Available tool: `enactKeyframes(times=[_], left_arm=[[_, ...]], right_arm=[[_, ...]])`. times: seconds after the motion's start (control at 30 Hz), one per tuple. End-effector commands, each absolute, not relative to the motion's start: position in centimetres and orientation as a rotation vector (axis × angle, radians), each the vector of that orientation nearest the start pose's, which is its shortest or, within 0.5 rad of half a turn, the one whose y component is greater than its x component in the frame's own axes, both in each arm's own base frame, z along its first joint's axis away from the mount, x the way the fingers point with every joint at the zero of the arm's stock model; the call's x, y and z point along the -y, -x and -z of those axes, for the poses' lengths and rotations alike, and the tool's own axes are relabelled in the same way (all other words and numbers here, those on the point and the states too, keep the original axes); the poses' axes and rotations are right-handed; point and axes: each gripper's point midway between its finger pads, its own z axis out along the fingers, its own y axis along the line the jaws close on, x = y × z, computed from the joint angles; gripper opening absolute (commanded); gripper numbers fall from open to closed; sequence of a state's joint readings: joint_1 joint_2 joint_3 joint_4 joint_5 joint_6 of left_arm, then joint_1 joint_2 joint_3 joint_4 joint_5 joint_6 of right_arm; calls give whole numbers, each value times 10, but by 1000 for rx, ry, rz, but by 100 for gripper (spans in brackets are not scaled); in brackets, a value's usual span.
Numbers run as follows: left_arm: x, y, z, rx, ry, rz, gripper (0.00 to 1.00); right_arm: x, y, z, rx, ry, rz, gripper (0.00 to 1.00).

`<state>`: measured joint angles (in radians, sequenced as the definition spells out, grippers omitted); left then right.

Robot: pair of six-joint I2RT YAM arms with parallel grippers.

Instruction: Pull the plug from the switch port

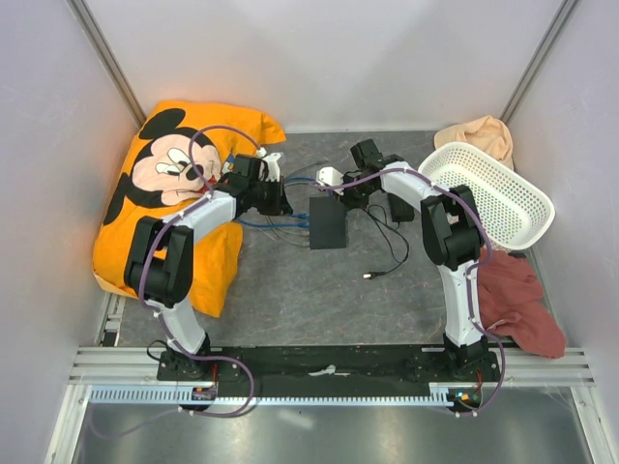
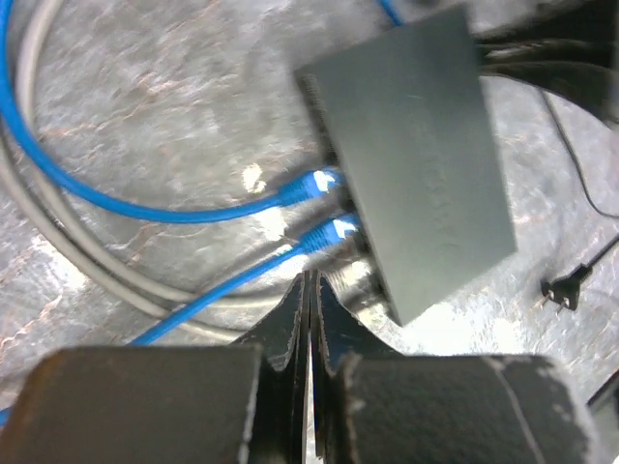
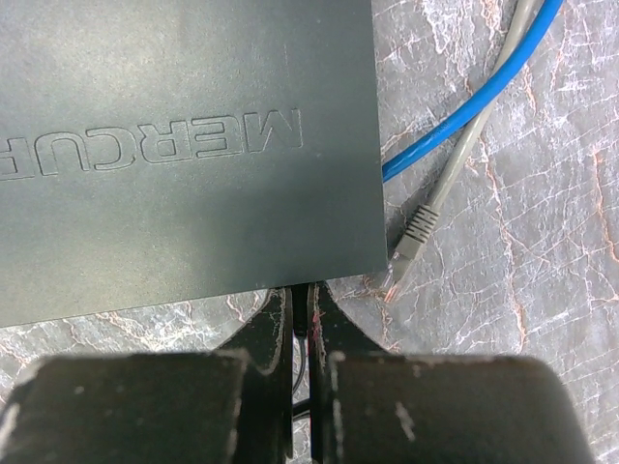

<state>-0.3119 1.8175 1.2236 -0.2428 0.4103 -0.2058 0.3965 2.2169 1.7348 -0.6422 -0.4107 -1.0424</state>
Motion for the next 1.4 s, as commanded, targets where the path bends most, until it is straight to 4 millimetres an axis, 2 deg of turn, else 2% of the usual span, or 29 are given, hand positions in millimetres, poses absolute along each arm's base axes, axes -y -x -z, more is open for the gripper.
enactKeyframes(times=[0.0, 0.1, 0.2, 0.27, 0.3, 0.33, 0.47, 0.57, 0.7, 0.77, 0.83, 0.93, 1.13, 1.27, 1.37], left_arm=[[250, -396, -127, -2096, -643, 752, 2], [277, -387, -125, -1966, -799, 717, 2], [291, -382, -115, -1877, -896, 693, 2], [294, -388, -108, -1894, -878, 674, 2], [294, -391, -99, -1935, -857, 666, 2], [289, -397, -77, -2015, -821, 627, 2], [288, -415, -60, -2151, -732, 576, 2], [290, -416, -52, -2189, -737, 553, 2], [294, -411, -37, -2242, -758, 554, 2], [289, -413, -31, -2259, -757, 510, 2], [281, -411, -16, -2301, -761, 436, 2], [274, -408, -7, -2314, -787, 382, 2], [259, -389, 20, -2360, -850, 334, 2], [261, -388, 26, -2367, -864, 336, 2], [255, -393, 29, -2381, -811, 280, 2]], right_arm=[[-232, -458, -24, -1891, 1752, -336, 0], [-232, -457, -22, -1900, 1747, -338, 0], [-232, -458, -22, -1913, 1735, -342, 0], [-233, -457, -23, -1911, 1733, -344, 0], [-233, -456, -22, -1915, 1732, -345, 0], [-233, -457, -22, -1928, 1716, -348, 0], [-233, -458, -26, -1930, 1707, -338, 0], [-231, -457, -23, -1930, 1720, -328, 0], [-226, -459, -21, -1934, 1733, -296, 0], [-223, -458, -20, -1941, 1740, -290, 0], [-219, -457, -17, -1949, 1752, -281, 0], [-215, -454, -14, -1950, 1778, -265, 0], [-203, -455, -11, -1969, 1790, -236, 0], [-197, -452, -10, -1993, 1792, -234, 0], [-189, -448, -11, -2046, 1754, -264, 0]])
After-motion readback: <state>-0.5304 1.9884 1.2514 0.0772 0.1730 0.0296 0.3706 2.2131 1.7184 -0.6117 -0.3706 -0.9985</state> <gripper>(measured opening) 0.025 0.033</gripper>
